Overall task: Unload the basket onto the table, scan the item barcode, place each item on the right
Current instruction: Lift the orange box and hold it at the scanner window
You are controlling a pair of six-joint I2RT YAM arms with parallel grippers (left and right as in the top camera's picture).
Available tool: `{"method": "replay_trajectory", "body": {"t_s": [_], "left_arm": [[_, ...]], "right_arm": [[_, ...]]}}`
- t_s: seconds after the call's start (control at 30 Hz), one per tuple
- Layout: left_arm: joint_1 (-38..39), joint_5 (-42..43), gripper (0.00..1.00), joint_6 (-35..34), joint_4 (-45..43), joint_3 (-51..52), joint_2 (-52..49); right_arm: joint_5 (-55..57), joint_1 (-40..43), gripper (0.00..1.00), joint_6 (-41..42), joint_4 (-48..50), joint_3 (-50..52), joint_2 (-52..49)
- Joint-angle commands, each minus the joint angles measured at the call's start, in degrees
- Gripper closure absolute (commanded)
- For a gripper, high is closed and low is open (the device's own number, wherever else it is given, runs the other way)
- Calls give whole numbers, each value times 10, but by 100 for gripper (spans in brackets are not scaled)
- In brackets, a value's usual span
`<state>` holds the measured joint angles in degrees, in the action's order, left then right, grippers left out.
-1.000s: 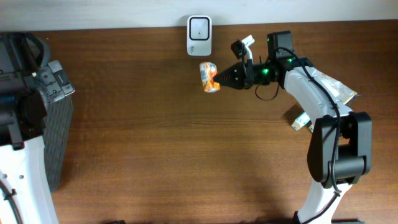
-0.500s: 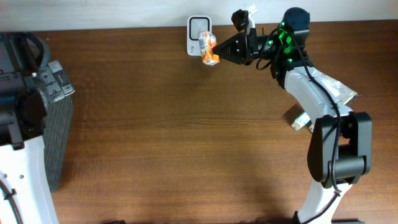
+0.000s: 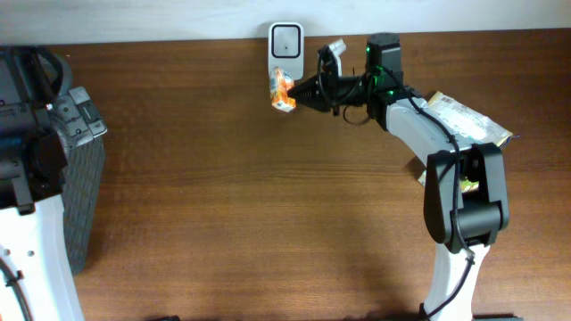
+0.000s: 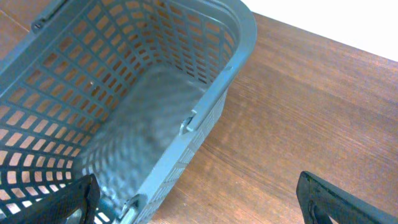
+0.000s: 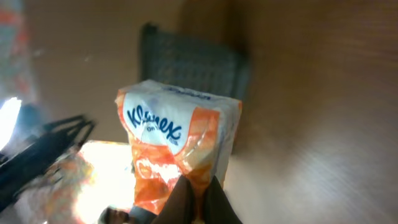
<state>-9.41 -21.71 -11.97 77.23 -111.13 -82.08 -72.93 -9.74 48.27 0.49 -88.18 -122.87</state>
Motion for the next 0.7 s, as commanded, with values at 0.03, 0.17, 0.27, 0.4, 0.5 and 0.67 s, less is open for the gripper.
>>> {"method": "replay_trajectory", "body": {"t_s": [0.03, 0.17, 0.27, 0.4, 0.5, 0.67], "left_arm": [[-2, -6, 1, 1, 0, -3, 2], [-2, -6, 1, 1, 1, -3, 2], [-2, -6, 1, 1, 0, -3, 2], [-3, -6, 1, 1, 0, -3, 2], [-2, -6, 1, 1, 0, -3, 2], [-2, -6, 1, 1, 0, -3, 2]], "right_arm": [[179, 4, 96, -216, -178, -2, 4], [412, -13, 96, -327, -389, -84, 75], [696, -85, 96, -376, -546, -256, 81], [1085, -195, 96, -521, -455, -327, 74], [1126, -199, 96, -705, -294, -327, 13], [1029, -184, 96, -871, -138, -327, -84]]}}
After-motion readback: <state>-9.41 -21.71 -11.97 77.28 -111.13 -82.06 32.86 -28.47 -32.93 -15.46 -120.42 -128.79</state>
